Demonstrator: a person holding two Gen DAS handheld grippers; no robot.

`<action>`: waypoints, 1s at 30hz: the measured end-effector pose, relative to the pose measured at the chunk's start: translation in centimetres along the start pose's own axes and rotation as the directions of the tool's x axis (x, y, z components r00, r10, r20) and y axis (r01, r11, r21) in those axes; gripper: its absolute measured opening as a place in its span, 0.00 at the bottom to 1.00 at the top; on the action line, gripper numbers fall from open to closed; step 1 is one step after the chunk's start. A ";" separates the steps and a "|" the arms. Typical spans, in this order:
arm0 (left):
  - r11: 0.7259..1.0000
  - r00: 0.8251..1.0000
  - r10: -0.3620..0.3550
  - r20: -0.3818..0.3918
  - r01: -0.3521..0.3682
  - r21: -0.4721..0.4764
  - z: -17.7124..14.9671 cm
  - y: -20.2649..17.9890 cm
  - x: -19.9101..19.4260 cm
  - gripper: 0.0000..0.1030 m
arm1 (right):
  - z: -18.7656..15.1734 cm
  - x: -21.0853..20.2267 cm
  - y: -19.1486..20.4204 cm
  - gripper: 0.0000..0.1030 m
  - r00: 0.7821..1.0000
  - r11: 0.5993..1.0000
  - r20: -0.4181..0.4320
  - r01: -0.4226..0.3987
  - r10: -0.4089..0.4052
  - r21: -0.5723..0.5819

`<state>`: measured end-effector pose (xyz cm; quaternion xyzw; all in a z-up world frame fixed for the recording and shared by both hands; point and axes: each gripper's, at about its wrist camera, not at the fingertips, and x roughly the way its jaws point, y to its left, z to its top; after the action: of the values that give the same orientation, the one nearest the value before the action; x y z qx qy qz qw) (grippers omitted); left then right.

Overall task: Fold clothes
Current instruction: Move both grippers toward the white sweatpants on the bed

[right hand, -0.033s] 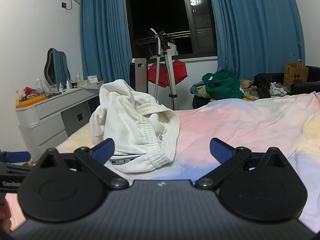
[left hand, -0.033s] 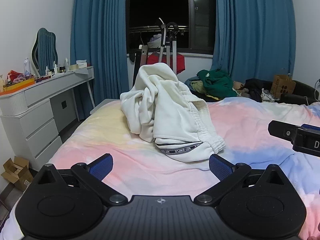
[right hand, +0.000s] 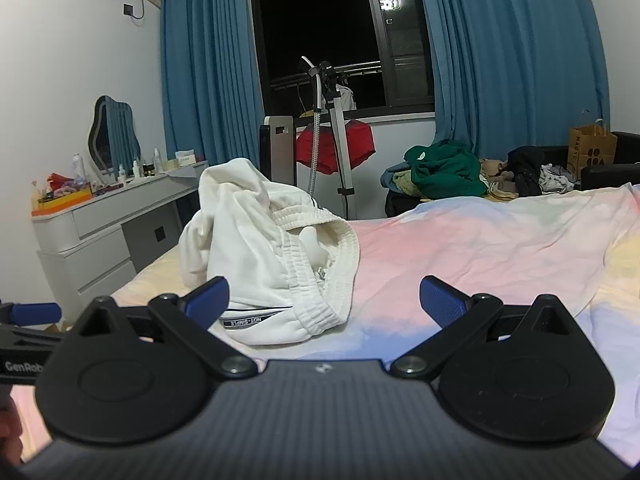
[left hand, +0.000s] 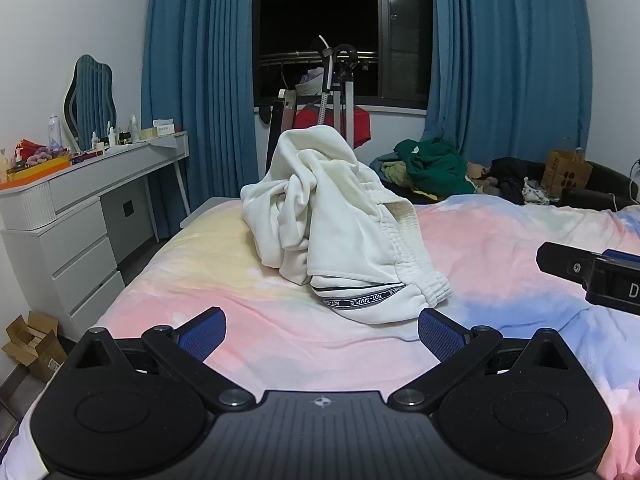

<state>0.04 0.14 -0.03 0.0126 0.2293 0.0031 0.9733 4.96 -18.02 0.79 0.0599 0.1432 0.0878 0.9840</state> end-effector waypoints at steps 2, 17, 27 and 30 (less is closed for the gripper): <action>1.000 1.000 -0.001 0.002 0.001 0.003 0.0 0.1 0.1 1.00 | 0.0 0.0 0.1 1.00 1.000 1.000 -0.002 0.000 0.000 0.007; 0.999 0.999 0.009 -0.040 -0.011 -0.047 -0.8 2.1 2.2 1.00 | 0.1 0.2 0.6 1.00 1.000 1.000 -0.005 -0.005 0.005 -0.007; 0.996 0.999 0.033 -0.012 -0.034 -0.086 -0.5 0.5 -0.6 1.00 | 0.5 -0.5 -0.8 1.00 1.000 1.000 -0.002 -0.017 0.017 0.018; 0.997 0.999 0.048 -0.009 -0.049 -0.064 -0.5 -0.8 -1.6 1.00 | 0.7 -1.1 -1.6 1.00 1.000 0.999 -0.001 -0.024 0.024 0.037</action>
<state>-1.59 -0.70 0.19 -0.0134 0.2324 0.0342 0.9719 4.42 -19.83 1.53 0.0797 0.1449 0.0972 0.9814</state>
